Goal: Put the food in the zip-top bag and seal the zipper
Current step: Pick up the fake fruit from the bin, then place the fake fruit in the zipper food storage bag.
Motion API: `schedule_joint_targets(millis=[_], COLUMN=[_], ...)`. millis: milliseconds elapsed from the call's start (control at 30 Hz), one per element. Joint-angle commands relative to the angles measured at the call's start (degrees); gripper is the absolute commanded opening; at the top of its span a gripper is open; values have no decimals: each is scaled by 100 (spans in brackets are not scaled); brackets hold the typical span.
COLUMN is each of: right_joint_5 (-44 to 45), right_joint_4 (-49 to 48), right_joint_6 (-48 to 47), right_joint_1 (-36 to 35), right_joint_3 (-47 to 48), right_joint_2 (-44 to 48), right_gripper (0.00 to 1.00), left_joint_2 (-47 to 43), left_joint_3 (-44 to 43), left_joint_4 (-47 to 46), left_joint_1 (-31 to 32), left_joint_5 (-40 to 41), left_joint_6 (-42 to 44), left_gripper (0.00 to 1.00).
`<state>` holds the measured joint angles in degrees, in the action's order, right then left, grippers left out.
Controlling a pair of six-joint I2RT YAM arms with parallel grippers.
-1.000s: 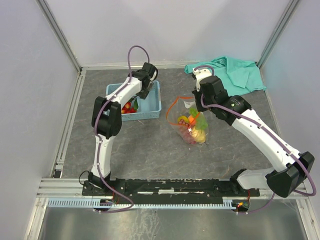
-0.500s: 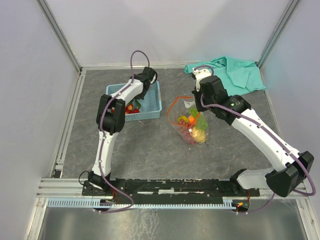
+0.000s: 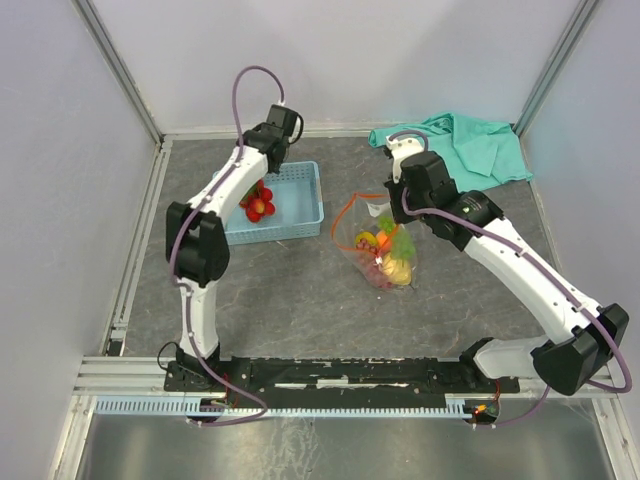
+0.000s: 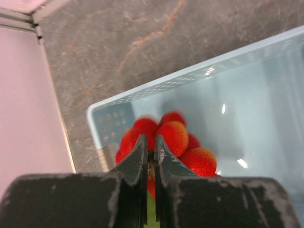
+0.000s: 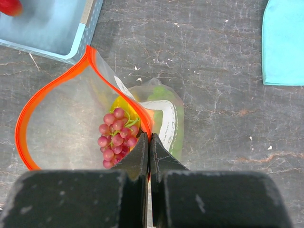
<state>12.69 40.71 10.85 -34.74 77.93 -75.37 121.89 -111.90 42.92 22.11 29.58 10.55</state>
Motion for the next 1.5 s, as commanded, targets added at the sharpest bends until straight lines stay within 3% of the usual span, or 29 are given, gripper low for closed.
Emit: schedule_joint_targets(millis=[0, 400, 800, 1100, 1467], right_joint_5=[-71, -183, -205, -194, -176], right_joint_4=[-363, -670, -767, -818, -893], right_joint_6=[154, 470, 756, 938, 1164], right_joint_1=[28, 23, 24, 28, 24], right_joint_3=[-68, -378, -636, -791, -972], right_joint_2=[319, 588, 882, 1018, 1215], right_gripper=[1, 1, 1, 1, 1], left_joint_2=[-964, -2928, -4812, -5421, -5394], left_joint_3=[93, 802, 2433, 3067, 3358], left_joint_4=[-173, -403, -1812, -2630, -2840], left_joint_1=[4, 48, 374, 1331, 2260], left_joint_5=[116, -1394, -3389, -3259, -2569], left_joint_6=[-308, -1429, -2967, -3845, -4135], left_gripper=[3, 3, 3, 3, 3])
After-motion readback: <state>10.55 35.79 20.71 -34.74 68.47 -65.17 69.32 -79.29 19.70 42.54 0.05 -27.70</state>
